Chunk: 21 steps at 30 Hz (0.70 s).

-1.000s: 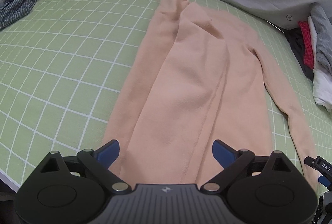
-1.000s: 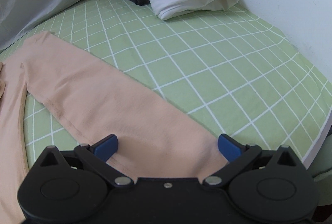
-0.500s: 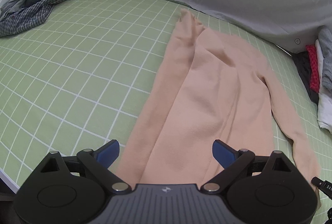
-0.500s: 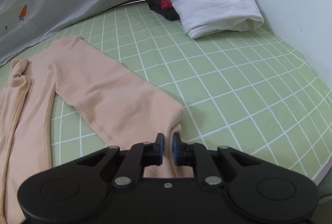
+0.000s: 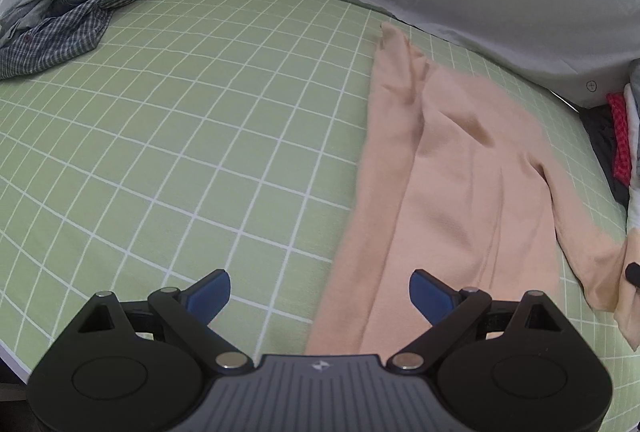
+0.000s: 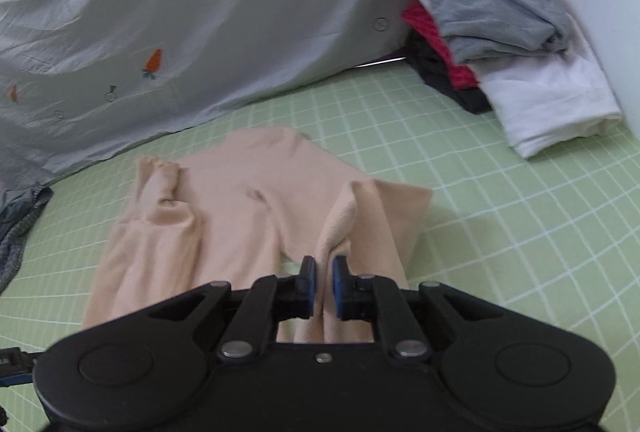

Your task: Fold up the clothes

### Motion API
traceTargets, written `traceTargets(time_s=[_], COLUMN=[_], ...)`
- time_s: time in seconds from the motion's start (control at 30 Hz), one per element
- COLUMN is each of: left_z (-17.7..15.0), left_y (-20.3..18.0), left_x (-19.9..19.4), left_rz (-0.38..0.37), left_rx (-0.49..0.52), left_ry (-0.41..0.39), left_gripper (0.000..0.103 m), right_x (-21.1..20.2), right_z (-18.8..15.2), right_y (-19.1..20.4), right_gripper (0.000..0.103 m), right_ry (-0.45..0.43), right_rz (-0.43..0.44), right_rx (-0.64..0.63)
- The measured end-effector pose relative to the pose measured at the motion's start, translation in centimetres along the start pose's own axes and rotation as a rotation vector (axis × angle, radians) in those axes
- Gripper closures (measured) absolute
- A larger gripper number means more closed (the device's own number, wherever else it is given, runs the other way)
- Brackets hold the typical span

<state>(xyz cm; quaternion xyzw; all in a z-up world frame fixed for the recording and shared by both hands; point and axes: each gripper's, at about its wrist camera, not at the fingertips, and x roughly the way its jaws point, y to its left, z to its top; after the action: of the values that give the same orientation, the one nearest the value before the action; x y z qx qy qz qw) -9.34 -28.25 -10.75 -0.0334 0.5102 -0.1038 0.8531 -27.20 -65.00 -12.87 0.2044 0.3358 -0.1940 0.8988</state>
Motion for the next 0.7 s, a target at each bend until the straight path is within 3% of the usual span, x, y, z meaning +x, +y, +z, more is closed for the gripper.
traceTargets(time_s=[0.27, 0.3, 0.33, 0.43, 0.5, 0.7], left_z=[2.2, 2.4, 2.5, 2.9, 3.0, 3.0], left_y=[4.8, 5.2, 5.6, 6.0, 5.7, 1.9], left_x=[-0.1, 0.0, 0.0, 0.2, 0.4, 1.1], left_rz=[0.036, 0.040, 0.044, 0.046, 0.036, -0.006], left_rx=[-0.027, -0.034, -0.041, -0.052, -0.049, 0.030], left_ry=[-0.014, -0.014, -0.013, -0.016, -0.020, -0.018], left_gripper=[0.007, 0.007, 0.007, 0.007, 0.007, 0.007], right_x=[2.6, 2.9, 3.0, 3.0, 3.0, 2.7], right_z=[-1.5, -1.8, -1.9, -2.3, -2.3, -2.7], right_y=[10.1, 11.0, 11.6, 12.1, 11.2, 6.5], right_gripper=[0.091, 0.079, 0.061, 0.048, 0.030, 0.013], right_ry=[0.088, 0.102, 0.107, 0.109, 0.112, 0.125], right_rz=[0.256, 0.278, 0.267, 0.207, 0.140, -0.092], right_rx=[-0.099, -0.113, -0.122, -0.134, -0.117, -0.064])
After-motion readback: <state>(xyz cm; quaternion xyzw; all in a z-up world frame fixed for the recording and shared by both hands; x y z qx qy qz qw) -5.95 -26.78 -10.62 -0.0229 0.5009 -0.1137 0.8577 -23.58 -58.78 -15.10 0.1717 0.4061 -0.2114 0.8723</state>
